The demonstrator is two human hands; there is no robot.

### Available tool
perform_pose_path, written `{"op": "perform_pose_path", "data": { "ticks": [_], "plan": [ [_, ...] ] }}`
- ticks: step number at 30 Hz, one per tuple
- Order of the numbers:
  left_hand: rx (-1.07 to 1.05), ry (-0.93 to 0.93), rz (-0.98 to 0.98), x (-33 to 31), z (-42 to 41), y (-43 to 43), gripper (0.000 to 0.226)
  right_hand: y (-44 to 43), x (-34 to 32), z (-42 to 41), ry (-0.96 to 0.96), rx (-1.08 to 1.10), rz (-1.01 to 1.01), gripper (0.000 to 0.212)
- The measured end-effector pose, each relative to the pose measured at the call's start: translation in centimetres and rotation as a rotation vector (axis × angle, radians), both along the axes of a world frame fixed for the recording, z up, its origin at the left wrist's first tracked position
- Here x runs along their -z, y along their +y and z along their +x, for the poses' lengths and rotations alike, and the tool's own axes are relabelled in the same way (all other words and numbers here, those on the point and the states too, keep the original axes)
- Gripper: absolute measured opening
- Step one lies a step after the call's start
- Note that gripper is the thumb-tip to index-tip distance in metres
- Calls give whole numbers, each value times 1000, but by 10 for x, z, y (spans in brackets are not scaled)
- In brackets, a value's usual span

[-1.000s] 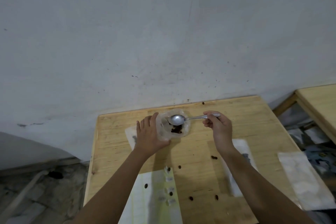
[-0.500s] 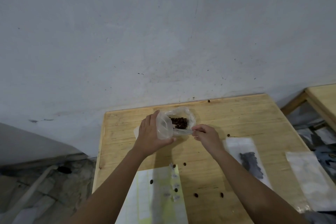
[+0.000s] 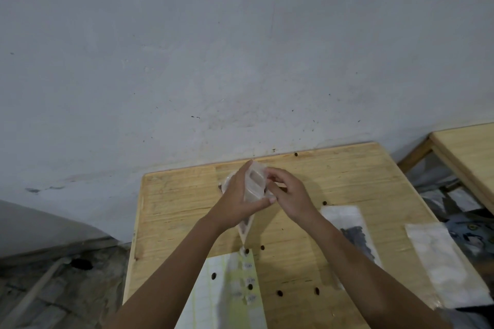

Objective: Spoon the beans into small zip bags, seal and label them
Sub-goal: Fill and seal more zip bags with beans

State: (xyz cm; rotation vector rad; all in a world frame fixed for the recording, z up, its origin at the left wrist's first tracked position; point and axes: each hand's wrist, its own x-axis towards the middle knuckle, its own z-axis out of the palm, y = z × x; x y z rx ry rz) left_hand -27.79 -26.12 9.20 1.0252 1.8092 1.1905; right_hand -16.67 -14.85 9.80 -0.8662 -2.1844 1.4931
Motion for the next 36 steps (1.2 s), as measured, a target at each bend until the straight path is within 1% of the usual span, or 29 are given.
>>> {"op": "perform_pose_path", "data": {
  "ticks": [1, 4, 5, 7, 8, 9, 14, 15, 17, 20, 23, 26, 30, 33, 36],
  "plan": [
    [11, -35, 29, -5, 3, 1, 78, -3, -2, -2, 39, -17, -18, 28],
    [46, -66, 97, -21, 11, 2, 45, -8, -8, -3, 135, -20, -20, 28],
    [53, -75, 123, -25, 12, 2, 42, -8, -10, -3, 149, -15, -14, 29],
    [9, -89, 134, -28, 13, 2, 57, -8, -14, -4, 158, 0, -14, 33],
    [-20, -77, 125, -28, 13, 4, 61, -8, -14, -5, 164, 14, -17, 33],
    [-44, -72, 144, -30, 14, 5, 60, -8, -16, -5, 178, 35, -18, 33],
    [-227, 18, 304, -39, 13, 12, 41, -3, -27, -1, 252, 159, -28, 27],
    [-268, 0, 331, -38, 10, 12, 37, -1, -31, 0, 263, 185, -24, 25],
    [-350, -95, 365, -36, 5, 14, 31, 3, -37, 2, 303, 229, -31, 23],
    [-426, -203, 418, -40, 4, 17, 19, 11, -43, 4, 355, 220, -111, 27],
    [-407, -245, 438, -43, 6, 22, 17, 16, -46, 6, 336, 175, -108, 26],
    [-355, -256, 429, -42, 9, 25, 16, 18, -48, 9, 351, 191, -124, 25],
    [-318, -212, 421, -42, 17, 27, 25, 22, -46, 16, 353, 195, -141, 26],
    [-337, -198, 439, -43, 19, 28, 26, 23, -44, 21, 347, 143, -157, 24],
    [-305, -145, 411, -44, 21, 31, 24, 24, -45, 24, 303, 88, -160, 24]
  ]
}}
